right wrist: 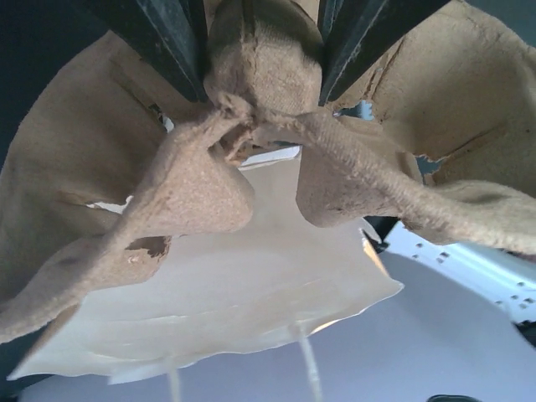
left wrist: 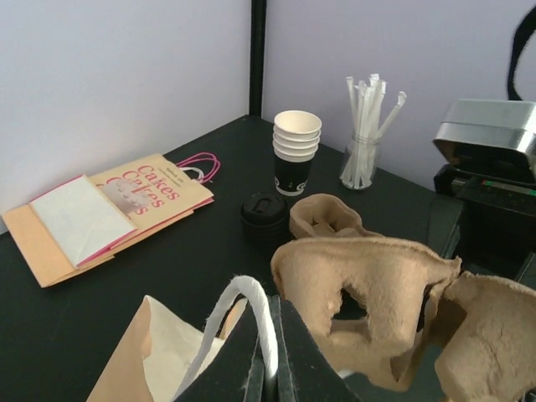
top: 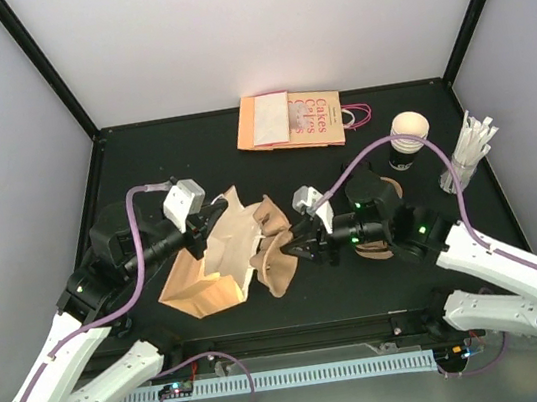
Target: Pack the takeout coffee
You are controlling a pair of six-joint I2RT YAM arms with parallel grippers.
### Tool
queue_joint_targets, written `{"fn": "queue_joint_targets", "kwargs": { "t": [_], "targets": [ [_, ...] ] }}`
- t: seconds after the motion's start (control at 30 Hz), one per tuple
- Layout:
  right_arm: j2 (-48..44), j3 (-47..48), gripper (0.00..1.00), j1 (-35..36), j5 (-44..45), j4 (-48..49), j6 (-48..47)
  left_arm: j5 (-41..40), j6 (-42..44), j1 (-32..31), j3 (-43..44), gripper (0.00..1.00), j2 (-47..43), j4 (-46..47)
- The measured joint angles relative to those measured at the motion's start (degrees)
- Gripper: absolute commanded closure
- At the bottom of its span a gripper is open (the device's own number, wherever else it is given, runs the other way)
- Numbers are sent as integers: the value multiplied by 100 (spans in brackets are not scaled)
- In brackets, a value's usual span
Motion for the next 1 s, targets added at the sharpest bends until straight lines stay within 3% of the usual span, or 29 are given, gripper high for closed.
{"fn": "queue_joint_targets", "kwargs": {
  "t": [0.3,0.7,1.0],
  "targets": [
    [553,472,64,0,-876,-245,-35,273,50,0,0,99,0,-2],
    [184,1115,64,0,39,-1062,-133,280,131,0,-2,99,-35,-4],
    [136,1342,64,0,-20,-1335,-173,404,195,0,-2,98,-17,-2]
  ]
}}
